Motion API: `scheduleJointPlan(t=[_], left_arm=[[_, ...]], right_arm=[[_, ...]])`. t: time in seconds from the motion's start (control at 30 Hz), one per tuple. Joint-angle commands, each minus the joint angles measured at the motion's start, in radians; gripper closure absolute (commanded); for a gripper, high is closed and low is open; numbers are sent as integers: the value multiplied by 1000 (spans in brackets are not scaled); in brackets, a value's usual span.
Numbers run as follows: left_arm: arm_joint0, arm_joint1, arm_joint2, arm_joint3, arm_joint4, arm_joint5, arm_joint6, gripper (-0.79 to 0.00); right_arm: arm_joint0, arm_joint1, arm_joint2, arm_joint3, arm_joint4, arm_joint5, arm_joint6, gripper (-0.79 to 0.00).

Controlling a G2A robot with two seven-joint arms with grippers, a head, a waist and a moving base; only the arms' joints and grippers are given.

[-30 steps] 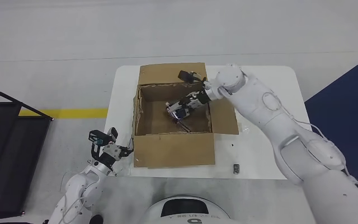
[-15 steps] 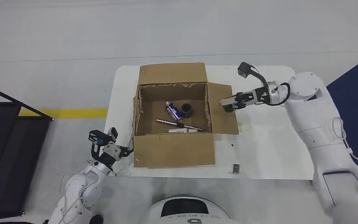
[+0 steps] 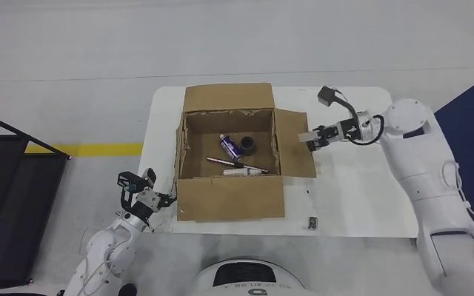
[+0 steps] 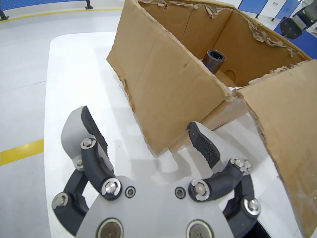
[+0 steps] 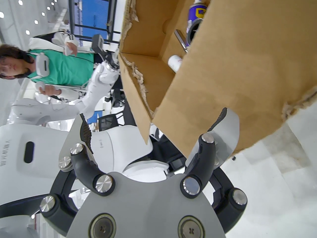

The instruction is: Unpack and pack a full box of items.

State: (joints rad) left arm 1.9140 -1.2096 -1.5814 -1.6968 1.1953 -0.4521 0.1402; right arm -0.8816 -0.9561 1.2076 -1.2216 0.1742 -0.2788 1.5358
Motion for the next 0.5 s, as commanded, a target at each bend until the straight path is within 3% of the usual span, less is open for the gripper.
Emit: scheduleJointPlan(t=[0.0, 0.27, 0.47], left_arm=[[0, 0, 0, 0, 0, 0, 0, -785], [0, 0, 0, 0, 0, 0, 0, -785], [0, 0, 0, 0, 0, 0, 0, -785]], right_arm=[[-41, 21, 33, -40, -42, -5, 0, -785], [-283, 138, 185, -310, -249, -103, -97, -785], [-283, 138, 185, -310, -249, -103, -97, -785]])
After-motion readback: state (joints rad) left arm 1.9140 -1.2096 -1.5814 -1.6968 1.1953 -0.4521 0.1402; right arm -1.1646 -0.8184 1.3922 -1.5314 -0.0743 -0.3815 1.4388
